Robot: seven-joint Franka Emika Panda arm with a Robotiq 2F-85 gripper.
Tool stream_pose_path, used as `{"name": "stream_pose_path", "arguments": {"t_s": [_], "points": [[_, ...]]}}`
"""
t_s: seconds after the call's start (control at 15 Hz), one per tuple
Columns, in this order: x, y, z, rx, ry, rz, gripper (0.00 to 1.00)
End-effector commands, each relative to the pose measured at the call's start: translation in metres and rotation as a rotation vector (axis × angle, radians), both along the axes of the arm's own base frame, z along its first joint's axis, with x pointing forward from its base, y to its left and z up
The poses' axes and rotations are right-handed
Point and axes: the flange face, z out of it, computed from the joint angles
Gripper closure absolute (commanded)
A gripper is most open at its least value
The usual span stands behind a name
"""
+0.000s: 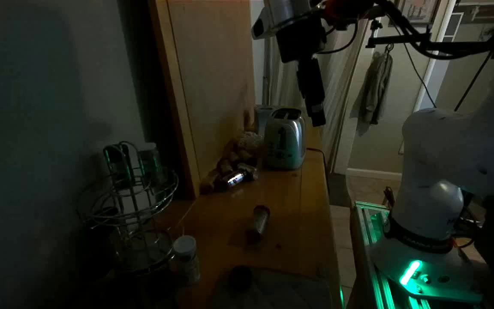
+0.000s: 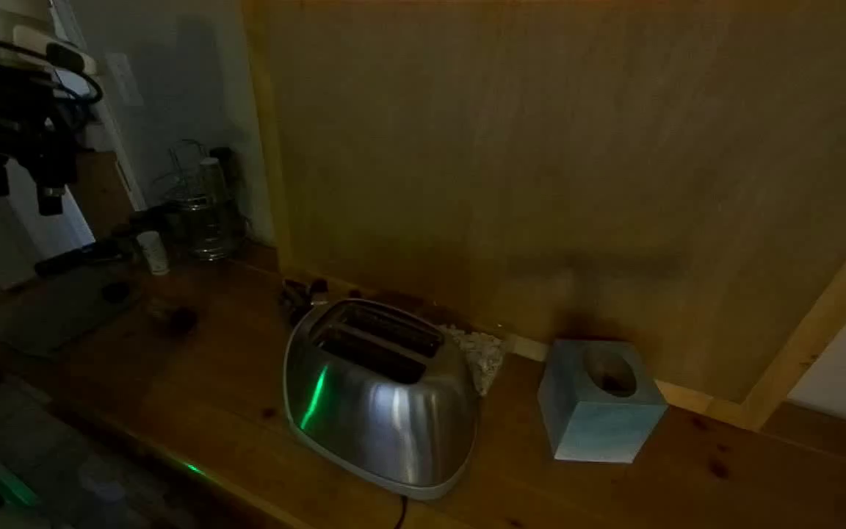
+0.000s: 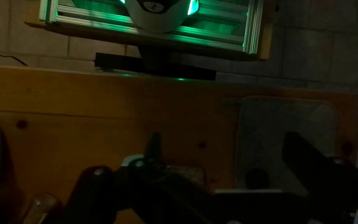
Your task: Pick up the laying spice bottle on the counter and put it right side up on the counter
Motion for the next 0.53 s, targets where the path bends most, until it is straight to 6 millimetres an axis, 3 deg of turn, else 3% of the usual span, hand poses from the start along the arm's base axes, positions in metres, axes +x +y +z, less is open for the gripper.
{"name": "stream_pose_path", "arguments": {"t_s": [0.0, 0.2, 0.47], "points": [[0.000, 0.000, 0.001, 0.000, 0.000, 0.000, 0.00], [0.000, 0.000, 0.001, 0.000, 0.000, 0.000, 0.00], [0.014, -0.031, -0.012, 0.100, -0.044, -0.219, 0.00]]}}
